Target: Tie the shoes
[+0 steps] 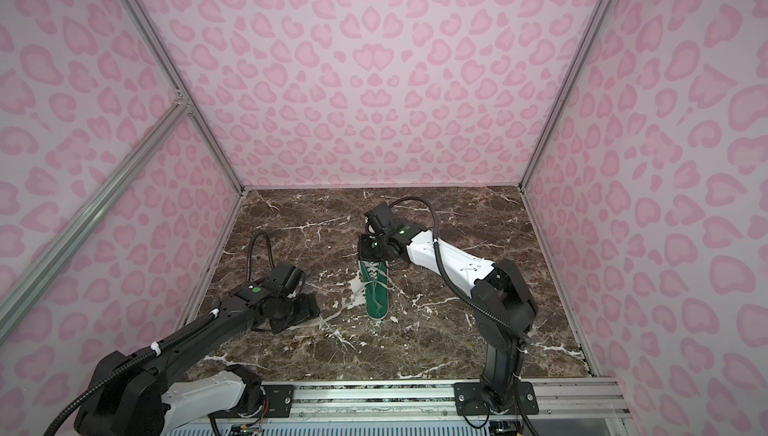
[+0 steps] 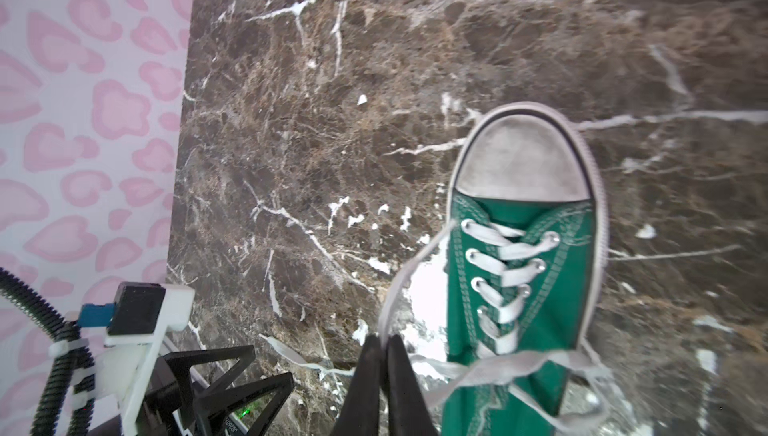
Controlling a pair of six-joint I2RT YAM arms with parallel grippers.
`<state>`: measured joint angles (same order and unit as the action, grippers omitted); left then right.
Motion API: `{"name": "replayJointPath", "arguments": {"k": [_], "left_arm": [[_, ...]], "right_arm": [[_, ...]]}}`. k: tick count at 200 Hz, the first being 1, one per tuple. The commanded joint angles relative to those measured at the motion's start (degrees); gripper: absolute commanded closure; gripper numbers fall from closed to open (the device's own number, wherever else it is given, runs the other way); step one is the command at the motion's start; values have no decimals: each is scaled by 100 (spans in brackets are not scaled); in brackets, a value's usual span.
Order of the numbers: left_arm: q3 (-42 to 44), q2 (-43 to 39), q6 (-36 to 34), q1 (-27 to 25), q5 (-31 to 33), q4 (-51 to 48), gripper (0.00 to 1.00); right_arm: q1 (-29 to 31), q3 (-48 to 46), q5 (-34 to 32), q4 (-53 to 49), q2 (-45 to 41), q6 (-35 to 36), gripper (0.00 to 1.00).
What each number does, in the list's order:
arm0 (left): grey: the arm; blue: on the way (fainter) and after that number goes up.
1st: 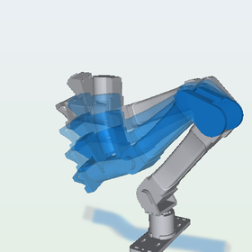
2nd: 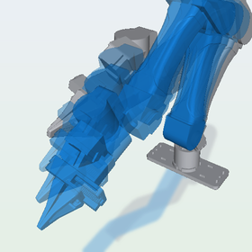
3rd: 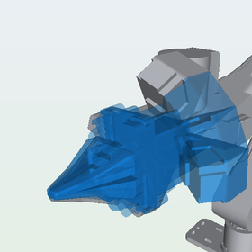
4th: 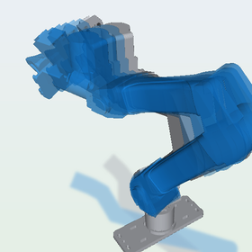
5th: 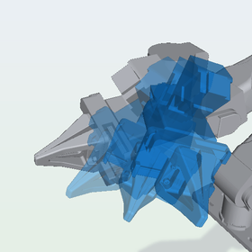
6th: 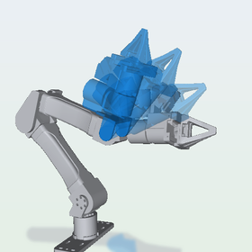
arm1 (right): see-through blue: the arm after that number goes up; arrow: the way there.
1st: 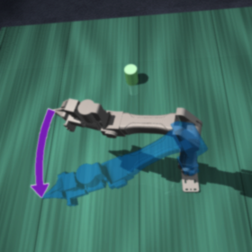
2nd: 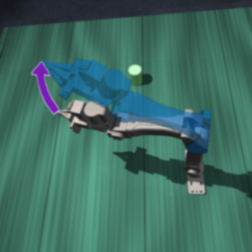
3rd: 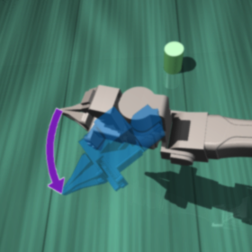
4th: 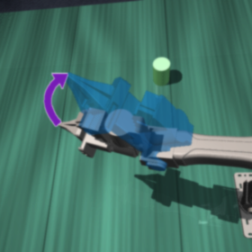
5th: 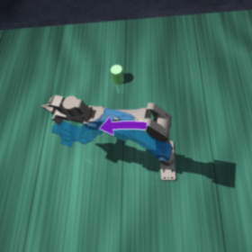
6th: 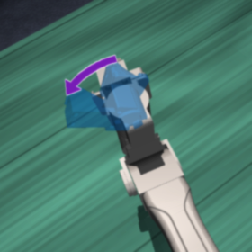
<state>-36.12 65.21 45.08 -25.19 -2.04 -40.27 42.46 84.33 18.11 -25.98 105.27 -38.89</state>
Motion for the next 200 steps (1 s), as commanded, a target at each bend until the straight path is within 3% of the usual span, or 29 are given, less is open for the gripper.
{"name": "replayJointPath", "arguments": {"k": [1,54,148,200], "left_arm": [[279,-248,13,174,72,-203,11],[568,-325,205,229,-187,208,11],[693,-350,227,233,20,230,12],[703,-370,221,226,11,239,12]], "right_arm": [[210,203,104,163,232,-29,91],[384,690,80,133,967,-71,91],[606,1762,158,-206,2068,24,91],[615,2301,525,-330,2569,-18,92]]}}
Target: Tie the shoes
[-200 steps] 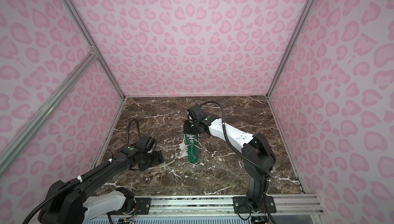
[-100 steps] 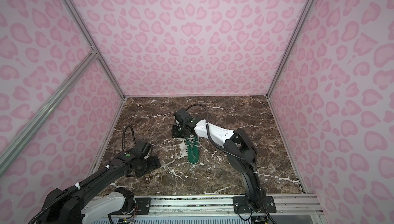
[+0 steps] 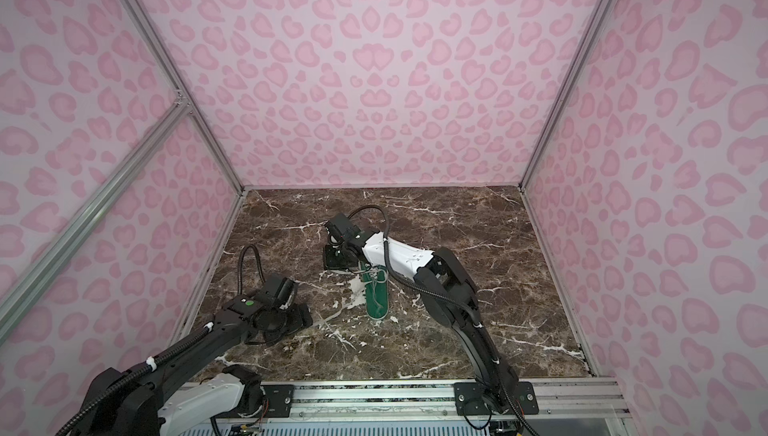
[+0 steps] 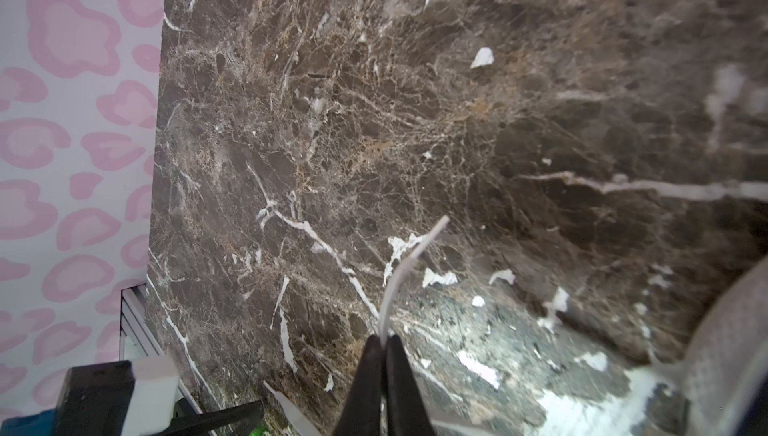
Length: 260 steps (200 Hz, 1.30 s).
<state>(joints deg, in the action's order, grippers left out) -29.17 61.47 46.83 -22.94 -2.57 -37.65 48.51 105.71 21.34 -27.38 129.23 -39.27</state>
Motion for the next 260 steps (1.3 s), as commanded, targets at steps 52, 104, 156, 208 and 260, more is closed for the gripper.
{"name": "replayJointPath", "arguments": {"k": [52,104,156,208,260], "left_arm": [[-5,82,3,2,55,11,13],[11,-47,58,6,91,-37,14],[-6,-24,24,4,108,-32,14],[-141,8,-29,2,103,-82,16],[-565,280,-176,-222,480,-385,21]], "right_arm": [[43,358,367,-141,489,-71,92],[50,631,422,-183,822,-90,94],[45,712,415,-256,907,-181,92],[-104,789,531,-709,616,141,65],[-337,379,621,-824,-49,295,57]]}}
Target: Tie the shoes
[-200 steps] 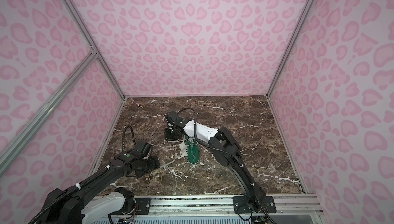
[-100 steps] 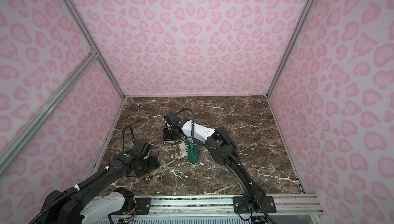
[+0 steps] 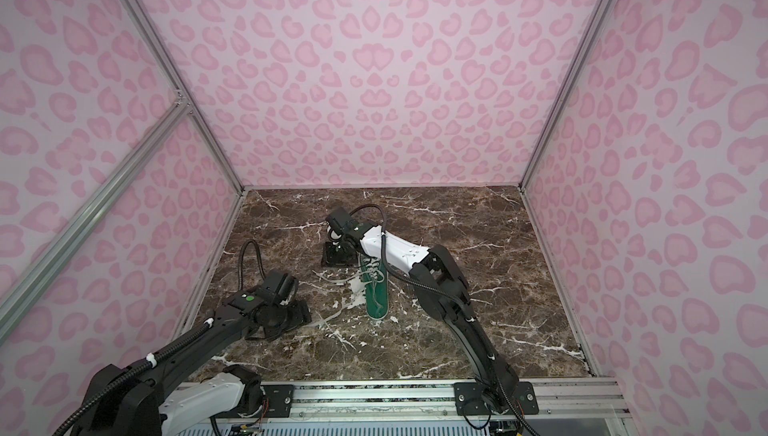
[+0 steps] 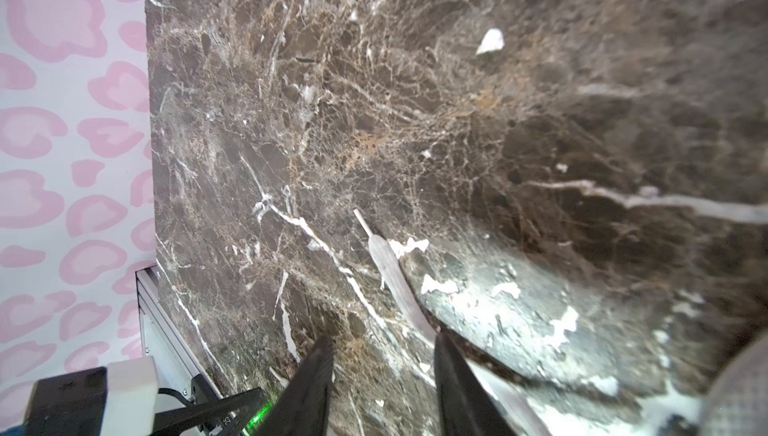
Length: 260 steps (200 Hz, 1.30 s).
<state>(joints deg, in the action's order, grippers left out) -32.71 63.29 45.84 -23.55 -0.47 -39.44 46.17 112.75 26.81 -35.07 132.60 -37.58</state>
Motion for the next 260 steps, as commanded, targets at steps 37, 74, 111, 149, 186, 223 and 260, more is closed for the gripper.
{"name": "replayJointPath", "arguments": {"k": [37,74,111,149,186,223,260], "left_arm": [[-704,740,-104,-817,564,-230,25],[-1015,1580,-265,-1385,534,-29,27],[-1413,2299,-448,-1588,471,69,30],[-1667,2738,-603,-1645,381,70,35],[-1598,2955,-612,-1675,318,200,47],[-1491,3040,-723,-1816,44,306,68],[-1861,2596,-709,-1942,12,141,83]], "right_arm": [[-475,-1250,-3,232,-1362,163,57],[-989,-2249,-78,416,-2167,239,57],[-1500,-3413,-92,657,-2985,258,58],[-1908,-4144,-92,666,-3649,419,58],[-2193,-4651,-91,738,-4062,426,58],[-2364,-4652,-114,585,-4202,525,58],[-2522,-4760,-102,608,-4366,554,58]]}}
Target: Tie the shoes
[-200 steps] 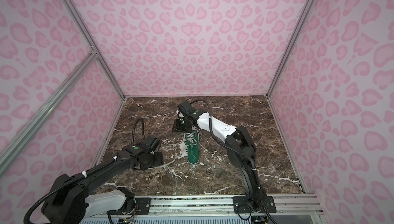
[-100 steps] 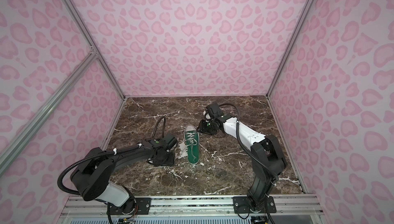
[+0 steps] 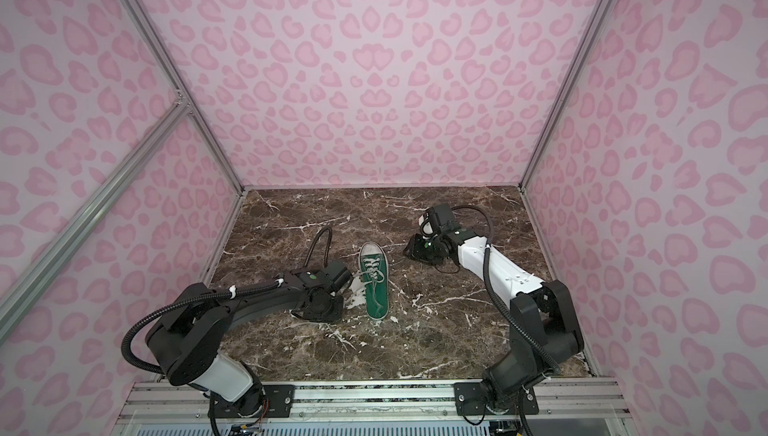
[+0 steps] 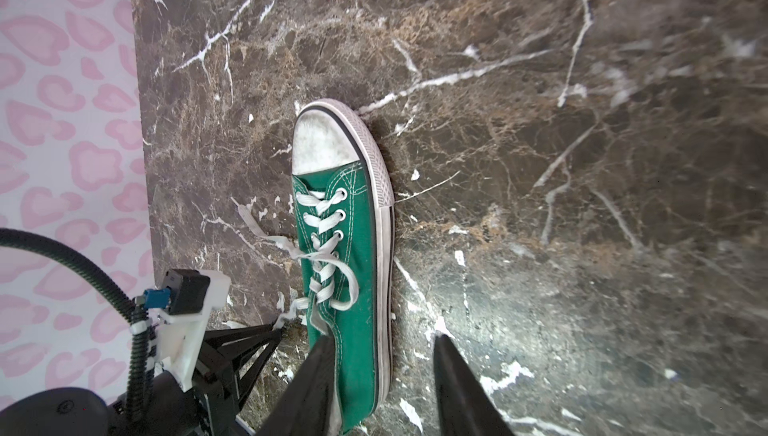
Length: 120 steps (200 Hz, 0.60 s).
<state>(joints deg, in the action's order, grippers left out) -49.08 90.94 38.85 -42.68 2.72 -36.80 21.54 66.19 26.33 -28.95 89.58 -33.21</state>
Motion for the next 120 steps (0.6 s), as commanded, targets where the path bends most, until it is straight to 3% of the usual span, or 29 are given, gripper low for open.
{"name": "replayJointPath", "arguments": {"k": [1,37,75,96,120], "left_arm": [[-246,-179,-9,-26,-312,-138,83],[-1155,-329,8,-39,-745,-187,85],[-2276,-123,-129,-38,-799,-415,88],[-2763,72,-316,-38,-331,-1177,81],[-2340,15,-448,-37,298,-1590,73]], "right_arm": [[-60,-110,-51,0,-73,124,58],[-121,-293,58,-3,-186,296,58],[-292,-495,108,-12,-372,368,58],[-317,-486,161,-81,-373,381,58],[-321,-460,147,-111,-397,429,58]]}}
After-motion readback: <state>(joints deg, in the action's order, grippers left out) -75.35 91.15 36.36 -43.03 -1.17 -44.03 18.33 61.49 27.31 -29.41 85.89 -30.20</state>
